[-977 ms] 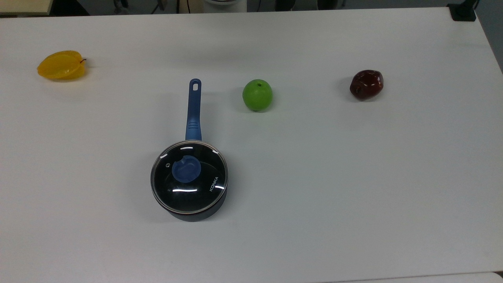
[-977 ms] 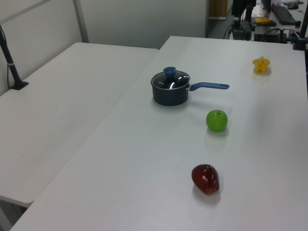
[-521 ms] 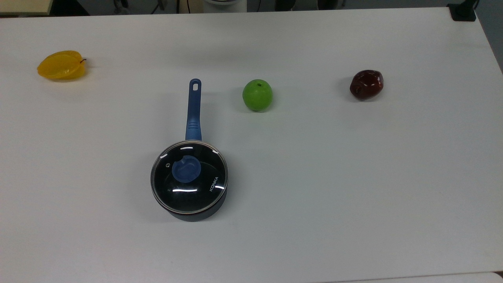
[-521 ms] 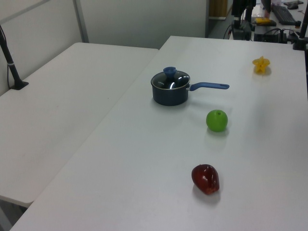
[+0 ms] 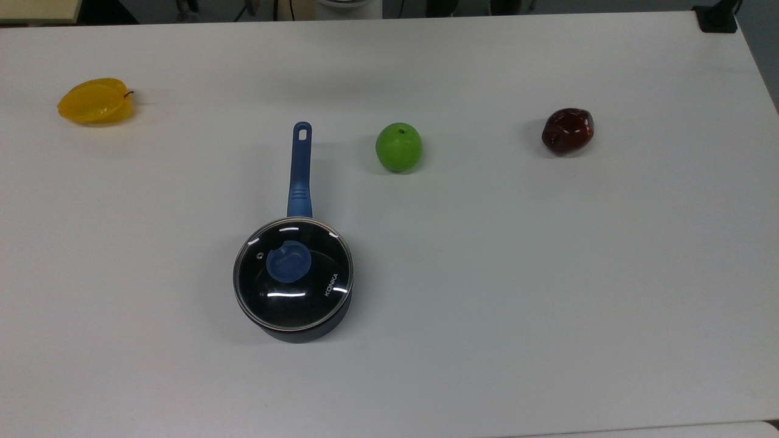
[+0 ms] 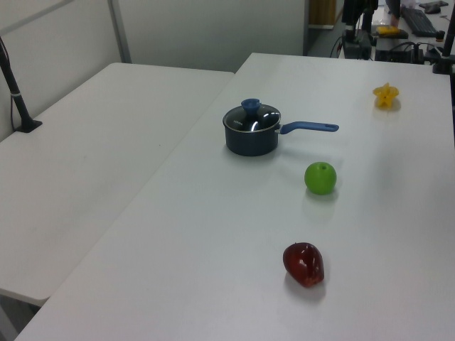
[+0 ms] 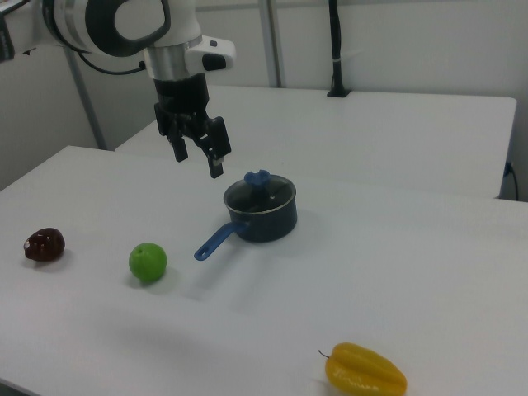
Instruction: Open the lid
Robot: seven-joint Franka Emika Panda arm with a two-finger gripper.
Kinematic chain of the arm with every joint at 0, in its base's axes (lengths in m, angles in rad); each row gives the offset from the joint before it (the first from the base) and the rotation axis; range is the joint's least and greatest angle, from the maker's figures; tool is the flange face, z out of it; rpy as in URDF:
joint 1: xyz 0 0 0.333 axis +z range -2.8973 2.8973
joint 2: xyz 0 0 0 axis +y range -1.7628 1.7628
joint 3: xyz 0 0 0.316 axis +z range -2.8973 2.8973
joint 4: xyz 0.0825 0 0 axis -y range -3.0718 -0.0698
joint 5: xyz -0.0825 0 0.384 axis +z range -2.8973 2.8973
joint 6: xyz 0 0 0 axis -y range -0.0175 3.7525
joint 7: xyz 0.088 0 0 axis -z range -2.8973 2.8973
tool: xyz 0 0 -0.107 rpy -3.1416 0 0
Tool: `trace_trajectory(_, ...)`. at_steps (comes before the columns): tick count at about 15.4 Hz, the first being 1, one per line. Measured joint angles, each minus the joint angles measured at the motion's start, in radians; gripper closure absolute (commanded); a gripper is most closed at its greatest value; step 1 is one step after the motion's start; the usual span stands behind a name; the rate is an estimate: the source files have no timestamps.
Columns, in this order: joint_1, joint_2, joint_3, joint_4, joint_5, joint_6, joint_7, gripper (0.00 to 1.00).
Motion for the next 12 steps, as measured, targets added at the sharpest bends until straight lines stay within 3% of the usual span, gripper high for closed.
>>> trace_trajectory(9,0.01,0.011,0.002,-0.001,0.001,0.005,0.004,0.0)
trace_trajectory(12,0.013,0.032,0.01,-0.001,0.001,0.071,0.094,0.0)
